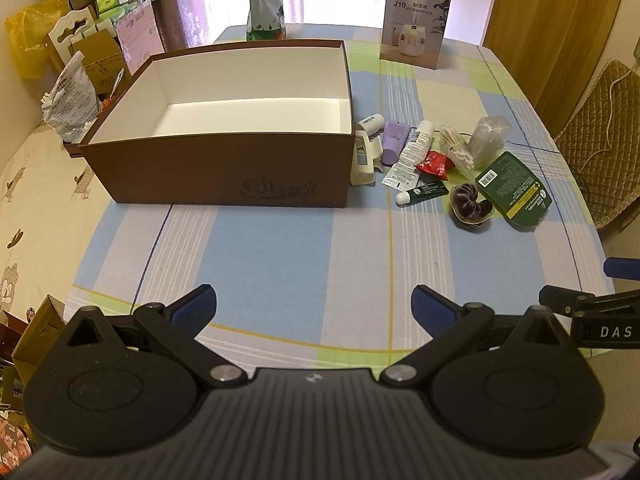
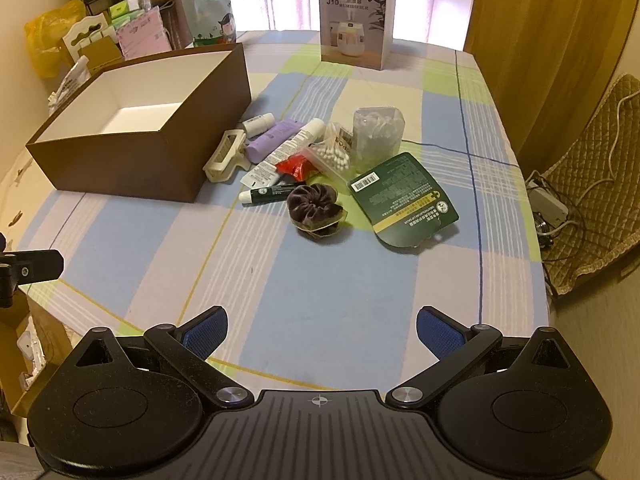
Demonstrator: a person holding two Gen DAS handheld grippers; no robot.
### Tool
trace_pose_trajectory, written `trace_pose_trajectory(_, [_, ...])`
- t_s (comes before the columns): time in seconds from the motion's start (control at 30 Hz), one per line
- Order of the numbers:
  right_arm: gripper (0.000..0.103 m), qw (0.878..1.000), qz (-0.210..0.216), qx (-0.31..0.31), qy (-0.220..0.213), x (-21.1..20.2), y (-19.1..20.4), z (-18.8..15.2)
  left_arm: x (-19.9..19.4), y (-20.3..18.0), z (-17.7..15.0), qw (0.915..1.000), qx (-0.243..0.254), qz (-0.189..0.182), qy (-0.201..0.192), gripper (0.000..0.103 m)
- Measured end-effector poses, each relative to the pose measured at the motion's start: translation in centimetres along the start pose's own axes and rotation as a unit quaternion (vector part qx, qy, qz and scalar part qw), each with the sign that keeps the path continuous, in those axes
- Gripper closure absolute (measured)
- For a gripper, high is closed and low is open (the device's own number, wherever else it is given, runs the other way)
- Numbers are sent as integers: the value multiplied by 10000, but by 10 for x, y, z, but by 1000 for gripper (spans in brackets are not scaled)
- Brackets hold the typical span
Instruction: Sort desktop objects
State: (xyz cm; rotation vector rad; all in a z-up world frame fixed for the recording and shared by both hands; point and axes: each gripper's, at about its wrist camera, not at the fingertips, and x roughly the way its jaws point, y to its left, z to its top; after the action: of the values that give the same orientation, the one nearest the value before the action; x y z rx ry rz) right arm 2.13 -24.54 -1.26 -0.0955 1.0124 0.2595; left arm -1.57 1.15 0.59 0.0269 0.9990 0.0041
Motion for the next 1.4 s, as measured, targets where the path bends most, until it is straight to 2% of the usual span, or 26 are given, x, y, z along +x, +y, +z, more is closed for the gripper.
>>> trace_pose_trajectory(0.5, [0,9999,92,68,37,6,-16,4,10,-14,7,10000,27,-9,91,1])
trace_pose_trajectory(1.0, [0,9995,255,164,115,21,-45,14,32,-35,27,9996,195,-117,162,1])
trace_pose_trajectory(1.4, [0,9991,206,-131,-344,41,-94,20,58,-52,46,9980,558,-290,-26,1])
